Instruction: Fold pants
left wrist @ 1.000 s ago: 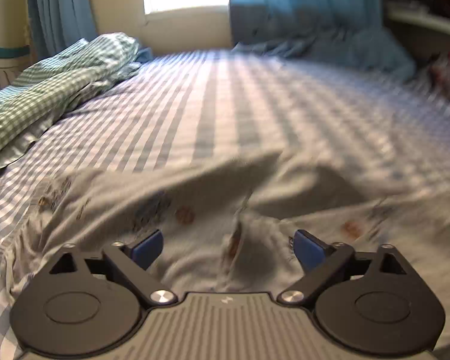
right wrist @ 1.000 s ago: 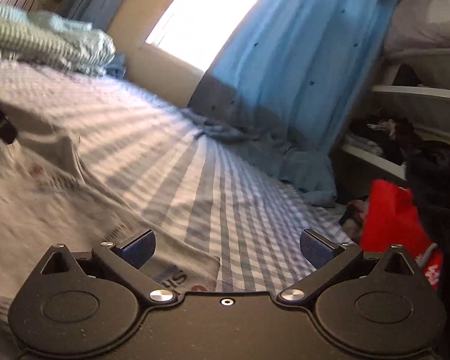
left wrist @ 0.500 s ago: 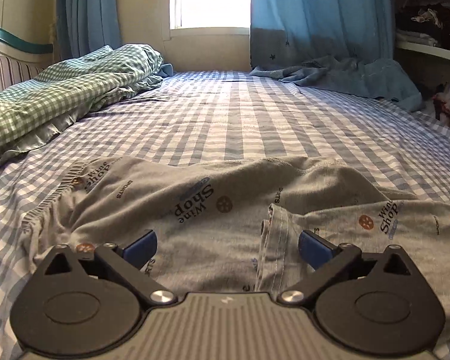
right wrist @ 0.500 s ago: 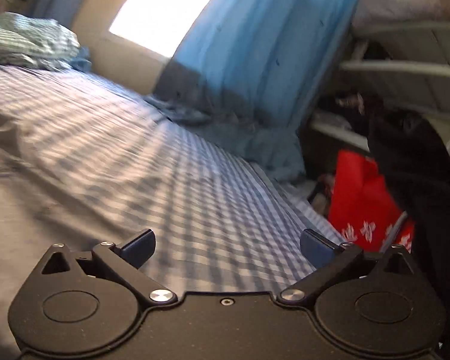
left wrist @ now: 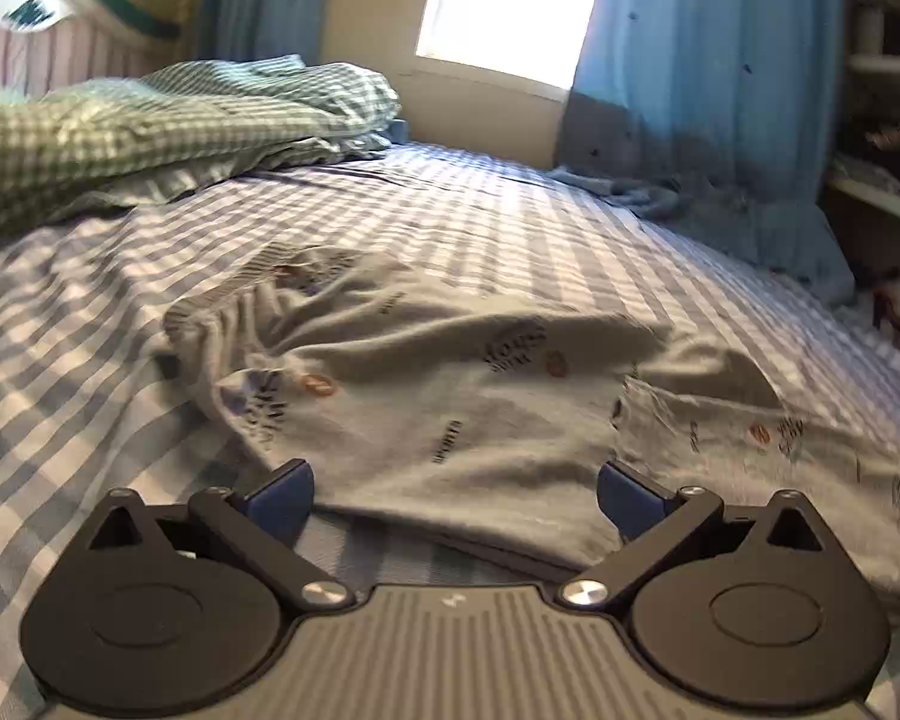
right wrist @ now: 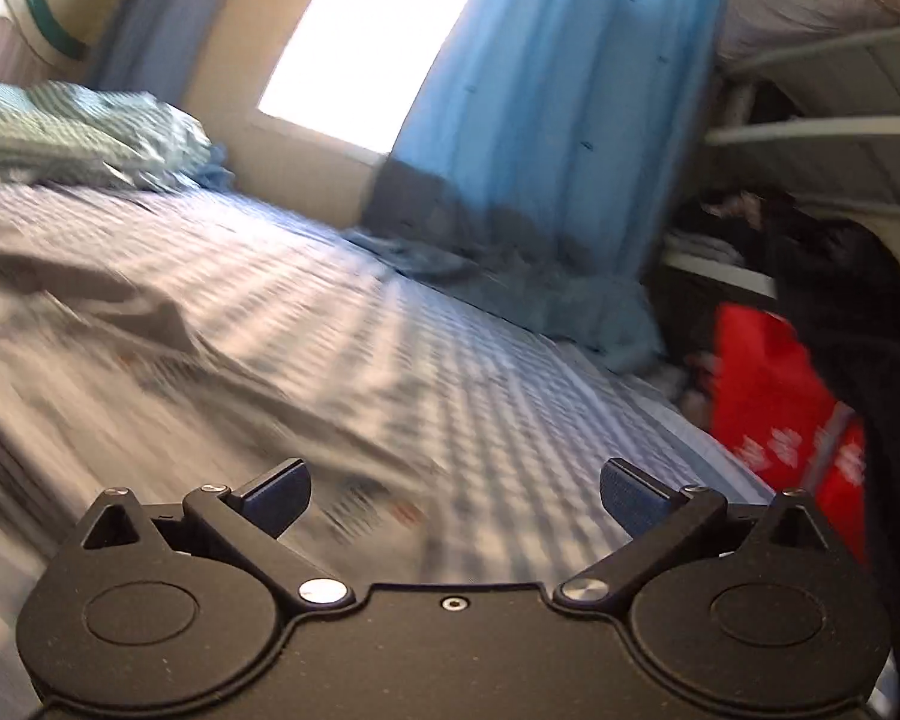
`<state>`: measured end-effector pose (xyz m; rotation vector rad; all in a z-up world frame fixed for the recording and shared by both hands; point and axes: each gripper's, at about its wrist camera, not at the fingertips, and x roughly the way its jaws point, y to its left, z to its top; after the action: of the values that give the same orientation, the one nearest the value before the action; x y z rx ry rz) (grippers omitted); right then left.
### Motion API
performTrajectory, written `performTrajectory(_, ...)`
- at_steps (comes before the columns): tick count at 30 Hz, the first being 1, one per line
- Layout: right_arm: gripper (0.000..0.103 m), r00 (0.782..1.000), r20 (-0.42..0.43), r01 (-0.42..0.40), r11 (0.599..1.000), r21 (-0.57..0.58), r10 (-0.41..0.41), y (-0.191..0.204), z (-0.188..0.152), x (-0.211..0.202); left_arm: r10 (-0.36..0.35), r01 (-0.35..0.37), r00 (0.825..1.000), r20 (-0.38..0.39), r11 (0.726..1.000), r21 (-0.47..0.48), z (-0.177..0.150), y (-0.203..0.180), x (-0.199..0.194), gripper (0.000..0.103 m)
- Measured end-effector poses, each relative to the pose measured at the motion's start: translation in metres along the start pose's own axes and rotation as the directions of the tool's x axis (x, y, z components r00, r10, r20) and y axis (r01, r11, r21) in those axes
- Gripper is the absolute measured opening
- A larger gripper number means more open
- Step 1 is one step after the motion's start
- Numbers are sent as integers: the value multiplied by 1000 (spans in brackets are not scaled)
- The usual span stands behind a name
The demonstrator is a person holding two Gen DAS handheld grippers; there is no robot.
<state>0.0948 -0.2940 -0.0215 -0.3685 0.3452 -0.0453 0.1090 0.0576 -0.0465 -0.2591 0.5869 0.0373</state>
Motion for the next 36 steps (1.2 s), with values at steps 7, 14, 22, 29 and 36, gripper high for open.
performTrajectory(7,102,962,-9,-274,962,20,274,61,82,77,17,-11,999,29,977,-211,24,88,-8,102)
performTrajectory(14,102,963,-155,-252,936,-246,219,159,95,158,41,-45,999,-17,956,-289,64,129,34,29)
performTrajectory(22,102,974,-129,-209,956,-204,186,156,80,165,88,-85,991,105,996,-33,73,102,37,21)
performTrajectory(29,102,980,-109,-189,953,-235,168,160,79,162,-38,35,999,-7,968,-248,65,145,55,42)
performTrajectory(36,102,980,75,-165,960,-225,186,164,104,131,-240,236,970,35,904,-357,56,167,48,74)
